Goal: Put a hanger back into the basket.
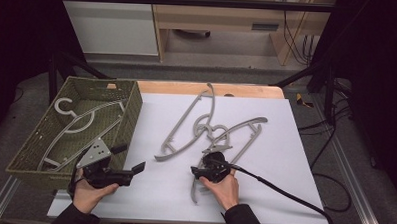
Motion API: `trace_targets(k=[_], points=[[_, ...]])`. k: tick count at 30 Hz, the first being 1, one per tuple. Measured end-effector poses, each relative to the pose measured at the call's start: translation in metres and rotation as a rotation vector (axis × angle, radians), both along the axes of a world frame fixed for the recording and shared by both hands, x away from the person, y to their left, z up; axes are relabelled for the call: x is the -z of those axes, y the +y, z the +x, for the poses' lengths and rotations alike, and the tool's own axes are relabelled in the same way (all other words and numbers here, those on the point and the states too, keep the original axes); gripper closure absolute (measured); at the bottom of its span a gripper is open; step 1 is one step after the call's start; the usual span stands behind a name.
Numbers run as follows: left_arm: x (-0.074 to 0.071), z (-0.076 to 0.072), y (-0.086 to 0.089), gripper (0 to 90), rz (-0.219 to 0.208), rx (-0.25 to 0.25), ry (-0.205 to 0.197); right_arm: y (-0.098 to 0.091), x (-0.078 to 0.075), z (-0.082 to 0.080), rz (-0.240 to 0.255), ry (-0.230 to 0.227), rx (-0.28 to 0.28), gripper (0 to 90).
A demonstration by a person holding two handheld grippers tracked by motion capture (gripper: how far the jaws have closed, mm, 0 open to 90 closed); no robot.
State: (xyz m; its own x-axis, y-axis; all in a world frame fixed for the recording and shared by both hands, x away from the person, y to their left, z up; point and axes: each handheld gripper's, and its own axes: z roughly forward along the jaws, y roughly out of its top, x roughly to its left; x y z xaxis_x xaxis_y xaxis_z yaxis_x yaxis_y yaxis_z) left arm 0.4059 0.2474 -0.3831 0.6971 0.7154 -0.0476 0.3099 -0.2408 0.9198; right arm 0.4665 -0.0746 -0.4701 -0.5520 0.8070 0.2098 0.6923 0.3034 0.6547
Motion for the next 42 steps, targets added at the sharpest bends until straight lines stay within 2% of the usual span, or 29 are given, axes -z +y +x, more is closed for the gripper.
trace_targets(k=[3, 7, 8, 9, 13, 17, 20, 23, 27, 38, 42], points=[[0.001, 0.000, -0.001, 10.7, 0.001, 0.005, 0.000, -0.002, -0.005, -0.004, -0.005, 0.024, -0.008, 56.5], [0.002, 0.000, -0.003, 10.2, 0.006, 0.010, 0.003, -0.004, -0.008, -0.005, -0.023, 0.033, -0.007, 59.5], [0.002, 0.000, -0.003, 10.2, 0.008, 0.011, 0.005, -0.004, -0.008, -0.005, -0.023, 0.027, -0.010, 58.6], [0.002, 0.000, -0.003, 10.2, 0.009, 0.011, 0.004, -0.003, -0.007, -0.005, -0.032, 0.019, 0.010, 54.2], [0.002, 0.000, -0.004, 10.3, 0.011, 0.014, 0.006, -0.001, 0.000, 0.000, -0.042, 0.006, 0.063, 46.2], [0.004, 0.000, -0.005, 10.5, 0.019, 0.017, 0.011, 0.002, 0.002, -0.001, -0.044, 0.003, 0.099, 47.3], [0.004, 0.000, -0.006, 10.6, 0.020, 0.017, 0.011, 0.005, 0.001, -0.001, -0.066, -0.002, 0.122, 50.1], [0.004, 0.000, -0.006, 10.7, 0.021, 0.017, 0.011, 0.004, -0.001, 0.002, -0.055, 0.035, 0.162, 57.2], [0.005, 0.000, -0.005, 10.8, 0.020, 0.016, 0.012, 0.002, -0.002, 0.005, -0.060, 0.054, 0.165, 62.7], [0.005, 0.000, -0.006, 11.0, 0.026, 0.018, 0.013, -0.003, -0.007, 0.011, -0.023, 0.141, 0.185, 72.1], [0.006, 0.000, -0.007, 11.1, 0.026, 0.020, 0.015, -0.007, -0.011, 0.011, -0.024, 0.157, 0.183, 80.5]])
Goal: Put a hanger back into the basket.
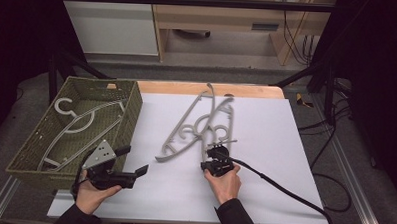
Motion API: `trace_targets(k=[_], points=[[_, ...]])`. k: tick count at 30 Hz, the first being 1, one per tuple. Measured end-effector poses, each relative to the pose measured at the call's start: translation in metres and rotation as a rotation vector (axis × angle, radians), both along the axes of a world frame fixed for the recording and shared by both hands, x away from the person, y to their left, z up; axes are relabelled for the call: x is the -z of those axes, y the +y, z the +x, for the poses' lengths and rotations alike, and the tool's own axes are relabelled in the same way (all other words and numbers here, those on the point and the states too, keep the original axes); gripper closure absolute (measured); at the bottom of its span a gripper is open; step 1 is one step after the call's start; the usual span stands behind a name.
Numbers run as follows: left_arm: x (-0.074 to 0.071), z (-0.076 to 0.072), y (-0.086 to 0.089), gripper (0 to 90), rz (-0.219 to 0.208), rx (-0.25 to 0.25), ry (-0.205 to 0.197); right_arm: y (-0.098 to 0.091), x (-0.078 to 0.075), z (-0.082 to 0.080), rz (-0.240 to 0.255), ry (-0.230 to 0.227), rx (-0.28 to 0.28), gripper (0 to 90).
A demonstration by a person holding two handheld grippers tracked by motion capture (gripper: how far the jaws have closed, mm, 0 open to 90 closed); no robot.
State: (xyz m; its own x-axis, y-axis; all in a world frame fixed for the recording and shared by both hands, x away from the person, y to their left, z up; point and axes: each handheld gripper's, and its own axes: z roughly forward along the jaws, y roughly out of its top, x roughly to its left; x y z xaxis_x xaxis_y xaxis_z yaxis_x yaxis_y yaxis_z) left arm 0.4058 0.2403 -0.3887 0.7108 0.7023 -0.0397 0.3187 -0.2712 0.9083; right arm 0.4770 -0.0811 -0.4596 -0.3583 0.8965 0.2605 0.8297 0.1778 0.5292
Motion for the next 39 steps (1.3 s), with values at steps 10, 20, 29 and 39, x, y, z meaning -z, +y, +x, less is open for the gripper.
trace_targets(k=[10, 20, 29, 39], points=[[0.000, -0.001, -0.002, 11.3, 0.008, 0.008, -0.001, -0.017, -0.010, -0.005, 0.014, -0.032, -0.127, 82.8], [0.001, -0.001, -0.003, 11.6, 0.022, 0.023, -0.008, -0.044, -0.023, -0.008, 0.037, -0.049, -0.229, 83.0], [-0.005, -0.003, -0.001, 11.6, 0.050, 0.039, -0.043, -0.065, -0.056, -0.018, 0.099, -0.160, -0.406, 82.9], [-0.025, -0.003, -0.006, 9.4, 0.202, 0.122, -0.126, -0.080, -0.080, -0.036, 0.119, -0.153, -0.609, 82.9]])
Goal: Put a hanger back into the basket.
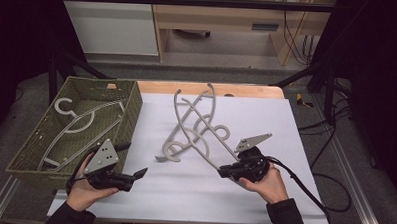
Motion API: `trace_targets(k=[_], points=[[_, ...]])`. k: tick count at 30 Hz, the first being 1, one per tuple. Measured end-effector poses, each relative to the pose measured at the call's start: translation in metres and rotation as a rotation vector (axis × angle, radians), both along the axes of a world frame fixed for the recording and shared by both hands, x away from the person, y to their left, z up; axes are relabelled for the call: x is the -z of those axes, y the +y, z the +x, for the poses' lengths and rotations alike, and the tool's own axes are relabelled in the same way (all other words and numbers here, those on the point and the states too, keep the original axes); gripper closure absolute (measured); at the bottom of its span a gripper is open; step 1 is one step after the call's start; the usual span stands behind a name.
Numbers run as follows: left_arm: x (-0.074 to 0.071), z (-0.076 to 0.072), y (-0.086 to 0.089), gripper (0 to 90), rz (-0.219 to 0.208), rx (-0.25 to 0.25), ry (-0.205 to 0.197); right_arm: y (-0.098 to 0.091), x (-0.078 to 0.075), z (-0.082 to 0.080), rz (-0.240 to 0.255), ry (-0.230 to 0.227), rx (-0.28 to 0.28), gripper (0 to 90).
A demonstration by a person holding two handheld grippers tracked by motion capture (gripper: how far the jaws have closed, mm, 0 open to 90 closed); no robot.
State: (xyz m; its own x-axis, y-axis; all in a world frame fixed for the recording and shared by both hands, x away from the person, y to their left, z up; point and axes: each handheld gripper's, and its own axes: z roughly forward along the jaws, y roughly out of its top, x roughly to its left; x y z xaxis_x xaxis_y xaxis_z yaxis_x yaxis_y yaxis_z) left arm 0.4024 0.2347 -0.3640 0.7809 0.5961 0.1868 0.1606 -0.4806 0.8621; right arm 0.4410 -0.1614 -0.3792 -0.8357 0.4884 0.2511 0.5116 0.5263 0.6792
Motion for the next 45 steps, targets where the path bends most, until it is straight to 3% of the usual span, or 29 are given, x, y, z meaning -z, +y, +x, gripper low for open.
trace_targets(k=[4, 10, 14, 21, 28, 31, 39, 45], points=[[-0.005, 0.006, -0.006, 8.9, 0.074, 0.033, -0.007, 0.000, -0.004, -0.006, 0.001, 0.008, -0.051, 82.9], [-0.007, 0.016, -0.018, 9.6, 0.221, 0.084, -0.035, 0.004, -0.004, -0.009, -0.005, 0.017, -0.139, 82.8], [-0.007, 0.018, -0.029, 11.3, 0.323, 0.140, -0.077, 0.006, -0.002, -0.010, 0.006, 0.044, -0.175, 82.8], [-0.005, 0.019, -0.043, 16.6, 0.432, 0.236, -0.160, 0.008, -0.001, -0.012, 0.000, 0.063, -0.232, 82.8], [0.004, 0.025, -0.054, 32.1, 0.559, 0.280, -0.238, 0.008, -0.001, -0.014, 0.007, 0.091, -0.258, 82.8], [0.008, 0.026, -0.058, 38.3, 0.590, 0.308, -0.280, 0.008, 0.000, -0.015, 0.003, 0.094, -0.274, 82.8], [0.015, 0.027, -0.063, 51.8, 0.624, 0.358, -0.337, 0.011, 0.002, -0.017, 0.007, 0.121, -0.320, 82.8], [0.016, 0.028, -0.062, 64.7, 0.635, 0.395, -0.327, 0.010, 0.001, -0.017, -0.002, 0.126, -0.328, 82.8]])
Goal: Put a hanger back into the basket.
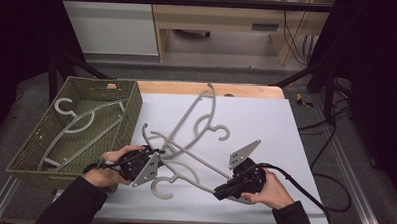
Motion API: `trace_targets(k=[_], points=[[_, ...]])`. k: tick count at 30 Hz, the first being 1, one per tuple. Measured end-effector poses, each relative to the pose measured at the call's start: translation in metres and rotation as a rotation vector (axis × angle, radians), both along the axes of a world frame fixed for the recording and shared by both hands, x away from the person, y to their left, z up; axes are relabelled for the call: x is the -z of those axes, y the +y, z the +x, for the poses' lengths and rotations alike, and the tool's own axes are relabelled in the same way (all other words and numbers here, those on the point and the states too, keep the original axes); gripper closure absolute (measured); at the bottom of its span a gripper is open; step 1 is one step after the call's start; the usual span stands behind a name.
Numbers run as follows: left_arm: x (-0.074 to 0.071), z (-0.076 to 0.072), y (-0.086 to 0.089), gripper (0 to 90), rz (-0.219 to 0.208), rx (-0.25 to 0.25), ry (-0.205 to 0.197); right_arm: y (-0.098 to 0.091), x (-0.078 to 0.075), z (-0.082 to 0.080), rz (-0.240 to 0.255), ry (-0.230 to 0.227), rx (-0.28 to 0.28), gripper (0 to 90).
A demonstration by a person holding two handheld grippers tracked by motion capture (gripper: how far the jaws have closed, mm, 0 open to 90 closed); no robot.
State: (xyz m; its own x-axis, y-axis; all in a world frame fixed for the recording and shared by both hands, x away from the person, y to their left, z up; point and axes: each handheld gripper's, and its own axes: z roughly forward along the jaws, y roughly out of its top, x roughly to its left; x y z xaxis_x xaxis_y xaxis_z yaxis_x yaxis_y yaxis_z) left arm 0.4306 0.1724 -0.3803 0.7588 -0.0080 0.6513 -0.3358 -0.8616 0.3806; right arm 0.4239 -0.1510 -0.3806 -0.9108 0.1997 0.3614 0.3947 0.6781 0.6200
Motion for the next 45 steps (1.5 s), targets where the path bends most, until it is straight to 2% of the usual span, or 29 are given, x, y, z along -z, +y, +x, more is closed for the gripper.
trace_targets(k=[6, 10, 12, 14, 17, 18, 19, 24, 27, 29, 33, 34, 35, 36, 37, 38, 39, 40, 41, 45], points=[[0.002, -0.004, 0.001, 68.1, 0.025, 0.019, -0.010, 0.000, 0.000, 0.001, 0.000, 0.002, -0.014, 82.7], [0.003, -0.007, 0.002, 70.7, 0.039, 0.027, 0.001, -0.002, -0.001, 0.002, 0.013, -0.003, -0.010, 82.5], [0.002, -0.007, 0.004, 73.1, 0.035, 0.035, 0.023, -0.005, -0.004, 0.003, 0.035, -0.028, -0.005, 82.4], [0.001, -0.008, 0.005, 73.6, 0.026, 0.035, 0.012, -0.008, -0.006, 0.003, 0.057, -0.040, -0.001, 82.4], [-0.001, -0.009, 0.007, 78.7, 0.017, 0.024, 0.039, -0.010, -0.008, 0.006, 0.071, -0.054, 0.018, 81.8], [-0.001, -0.010, 0.007, 79.5, 0.015, 0.016, 0.031, -0.011, -0.008, 0.007, 0.064, -0.044, 0.027, 81.4], [-0.001, -0.010, 0.007, 79.8, 0.015, 0.009, 0.031, -0.011, -0.007, 0.008, 0.071, -0.058, 0.031, 81.3], [-0.004, -0.011, 0.008, 81.8, 0.008, -0.034, 0.070, -0.013, -0.007, 0.013, 0.086, -0.089, 0.059, 79.8], [-0.007, -0.009, 0.008, 82.0, 0.008, -0.068, 0.126, -0.015, -0.010, 0.014, 0.108, -0.115, 0.084, 78.8], [-0.007, -0.009, 0.006, 82.1, -0.007, -0.095, 0.159, -0.016, -0.011, 0.015, 0.112, -0.147, 0.112, 76.6], [-0.009, -0.010, 0.002, 82.2, -0.028, -0.148, 0.183, -0.018, -0.012, 0.016, 0.107, -0.199, 0.195, 71.5], [-0.010, -0.009, 0.002, 82.2, -0.047, -0.168, 0.194, -0.019, -0.012, 0.016, 0.115, -0.236, 0.217, 67.9], [-0.011, -0.009, 0.002, 82.3, -0.065, -0.190, 0.202, -0.020, -0.013, 0.016, 0.129, -0.271, 0.246, 62.2], [-0.012, -0.008, 0.002, 82.3, -0.070, -0.208, 0.208, -0.021, -0.014, 0.016, 0.148, -0.301, 0.276, 60.6], [-0.013, -0.007, 0.001, 82.3, -0.102, -0.242, 0.232, -0.022, -0.015, 0.015, 0.161, -0.336, 0.303, 58.6], [-0.014, -0.006, 0.000, 82.3, -0.118, -0.281, 0.248, -0.023, -0.017, 0.015, 0.178, -0.375, 0.348, 51.9], [-0.014, -0.006, 0.000, 82.3, -0.128, -0.296, 0.246, -0.026, -0.018, 0.015, 0.200, -0.417, 0.390, 47.3], [-0.015, -0.005, 0.000, 82.3, -0.134, -0.337, 0.258, -0.027, -0.018, 0.014, 0.204, -0.426, 0.407, 45.7], [-0.015, -0.004, 0.000, 82.3, -0.163, -0.367, 0.266, -0.029, -0.020, 0.013, 0.219, -0.459, 0.449, 40.8], [-0.019, 0.002, 0.003, 82.3, -0.228, -0.445, 0.316, -0.040, -0.022, 0.009, 0.273, -0.504, 0.541, 30.2]])
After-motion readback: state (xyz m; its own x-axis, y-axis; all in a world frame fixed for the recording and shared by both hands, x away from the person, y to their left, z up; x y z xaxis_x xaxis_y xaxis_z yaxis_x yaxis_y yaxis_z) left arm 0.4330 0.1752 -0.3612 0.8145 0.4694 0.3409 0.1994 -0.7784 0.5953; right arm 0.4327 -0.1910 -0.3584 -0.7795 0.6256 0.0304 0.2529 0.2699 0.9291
